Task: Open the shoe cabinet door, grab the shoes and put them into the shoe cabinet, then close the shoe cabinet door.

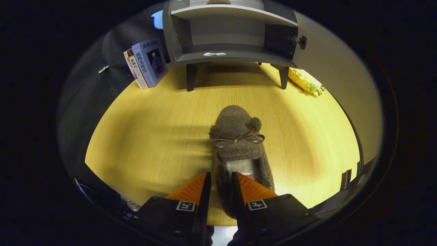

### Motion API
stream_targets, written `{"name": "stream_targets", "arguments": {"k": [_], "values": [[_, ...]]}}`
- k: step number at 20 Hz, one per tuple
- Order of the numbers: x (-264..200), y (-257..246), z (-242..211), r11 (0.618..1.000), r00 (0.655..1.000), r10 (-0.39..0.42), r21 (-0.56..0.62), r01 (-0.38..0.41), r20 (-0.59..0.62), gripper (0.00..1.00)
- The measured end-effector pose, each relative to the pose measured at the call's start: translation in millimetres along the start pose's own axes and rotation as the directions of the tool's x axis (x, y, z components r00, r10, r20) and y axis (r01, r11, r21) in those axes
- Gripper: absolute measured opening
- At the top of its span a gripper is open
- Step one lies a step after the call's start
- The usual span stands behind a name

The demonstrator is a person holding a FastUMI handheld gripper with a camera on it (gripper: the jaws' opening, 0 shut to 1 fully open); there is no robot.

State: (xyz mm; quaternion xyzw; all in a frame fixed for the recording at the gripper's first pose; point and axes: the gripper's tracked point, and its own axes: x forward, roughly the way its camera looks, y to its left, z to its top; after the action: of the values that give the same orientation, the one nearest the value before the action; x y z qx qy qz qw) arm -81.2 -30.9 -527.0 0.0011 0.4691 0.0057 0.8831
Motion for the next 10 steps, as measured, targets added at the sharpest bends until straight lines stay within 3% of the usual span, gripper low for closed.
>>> {"name": "stream_targets", "arguments": {"k": [10], "values": [[39.6, -10.8, 25.1, 0.998, 0.997, -0.04, -0.049, 0.043, 0.062, 0.36]]}}
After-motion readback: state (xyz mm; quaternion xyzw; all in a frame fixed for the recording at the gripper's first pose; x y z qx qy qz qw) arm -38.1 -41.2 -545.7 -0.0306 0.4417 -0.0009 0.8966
